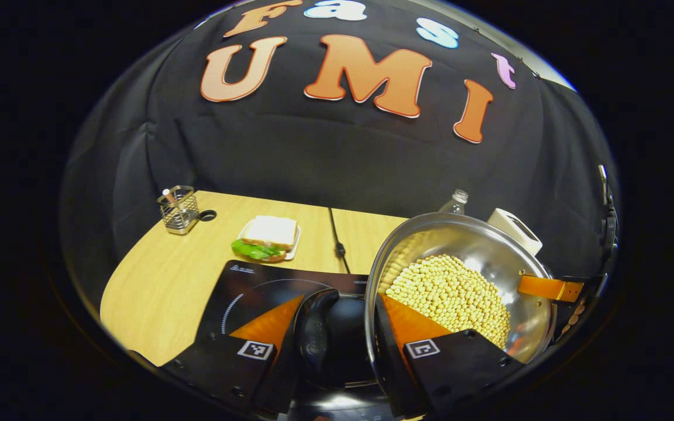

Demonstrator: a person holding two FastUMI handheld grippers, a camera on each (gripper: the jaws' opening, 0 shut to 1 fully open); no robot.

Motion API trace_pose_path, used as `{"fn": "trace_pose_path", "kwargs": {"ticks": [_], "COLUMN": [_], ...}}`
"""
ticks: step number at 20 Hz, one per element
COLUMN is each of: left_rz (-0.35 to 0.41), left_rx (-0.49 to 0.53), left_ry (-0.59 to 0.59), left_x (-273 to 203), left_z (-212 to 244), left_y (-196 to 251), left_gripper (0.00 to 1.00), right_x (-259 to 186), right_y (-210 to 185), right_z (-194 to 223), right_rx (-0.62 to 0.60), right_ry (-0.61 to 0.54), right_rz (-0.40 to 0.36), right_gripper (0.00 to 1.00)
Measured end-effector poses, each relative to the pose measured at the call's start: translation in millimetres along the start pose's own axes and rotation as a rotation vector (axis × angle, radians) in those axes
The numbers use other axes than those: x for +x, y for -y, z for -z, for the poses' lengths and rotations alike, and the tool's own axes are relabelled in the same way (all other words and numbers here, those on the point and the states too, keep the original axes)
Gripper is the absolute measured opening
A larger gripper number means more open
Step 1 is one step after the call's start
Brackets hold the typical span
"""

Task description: First push the handle of the pot to place it horizontally, then grasp the pot with both hands and set it on the induction cooktop.

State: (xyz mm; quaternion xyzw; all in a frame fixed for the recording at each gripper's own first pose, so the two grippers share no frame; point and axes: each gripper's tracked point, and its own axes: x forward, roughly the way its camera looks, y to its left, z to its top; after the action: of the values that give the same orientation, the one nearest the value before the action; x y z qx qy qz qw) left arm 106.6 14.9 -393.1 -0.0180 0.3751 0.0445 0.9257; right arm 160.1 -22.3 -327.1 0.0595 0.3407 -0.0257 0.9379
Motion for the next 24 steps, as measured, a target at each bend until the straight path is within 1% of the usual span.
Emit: {"fn": "trace_pose_path", "kwargs": {"ticks": [1, 2, 3, 4, 5, 6, 9, 10, 11, 14, 16, 17, 18, 19, 21, 24], "left_rz": [-0.006, -0.011, -0.014, -0.017, -0.019, -0.023, -0.041, -0.048, -0.054, -0.066, -0.069, -0.071, -0.071, -0.073, -0.073, -0.07], "left_rx": [-0.006, -0.01, -0.013, -0.016, -0.02, -0.025, -0.05, -0.056, -0.062, -0.062, -0.059, -0.056, -0.05, -0.047, -0.048, -0.05], "left_ry": [-0.002, -0.005, -0.007, -0.01, -0.013, -0.018, -0.033, -0.038, -0.043, -0.067, -0.081, -0.085, -0.091, -0.098, -0.113, -0.134], "left_x": [-3, -4, -4, -5, -7, -6, -6, -6, -6, 2, 4, 3, 6, 8, 9, 10], "left_z": [-1, 0, -1, -1, 0, 2, 10, 13, 15, 21, 26, 30, 31, 34, 32, 32], "left_y": [-11, -20, -30, -39, -48, -57, -82, -92, -100, -120, -132, -138, -142, -146, -140, -143], "left_gripper": [0.67, 0.67, 0.67, 0.7, 0.65, 0.67, 0.65, 0.7, 0.7, 0.7, 0.65, 0.65, 0.7, 0.7, 0.67, 0.67], "right_x": [1, 5, 8, 9, 11, 12, 20, 24, 27, 35, 41, 43, 45, 48, 54, 58], "right_y": [-9, -17, -26, -33, -41, -48, -69, -75, -83, -100, -106, -109, -111, -113, -116, -117], "right_z": [1, 5, 8, 11, 13, 17, 26, 30, 35, 47, 58, 63, 67, 70, 76, 81], "right_rx": [-0.003, -0.008, -0.016, -0.019, -0.022, -0.027, -0.041, -0.047, -0.053, -0.069, -0.061, -0.057, -0.053, -0.051, -0.052, -0.049], "right_ry": [-0.004, -0.009, -0.012, -0.018, -0.023, -0.03, -0.051, -0.062, -0.071, -0.09, -0.106, -0.117, -0.124, -0.132, -0.146, -0.16], "right_rz": [-0.007, -0.014, -0.02, -0.025, -0.029, -0.034, -0.045, -0.049, -0.054, -0.061, -0.066, -0.069, -0.07, -0.07, -0.069, -0.071], "right_gripper": [0.53, 0.48, 0.53, 0.53, 0.52, 0.52, 0.52, 0.48, 0.52, 0.52, 0.53, 0.53, 0.53, 0.53, 0.53, 0.55]}}
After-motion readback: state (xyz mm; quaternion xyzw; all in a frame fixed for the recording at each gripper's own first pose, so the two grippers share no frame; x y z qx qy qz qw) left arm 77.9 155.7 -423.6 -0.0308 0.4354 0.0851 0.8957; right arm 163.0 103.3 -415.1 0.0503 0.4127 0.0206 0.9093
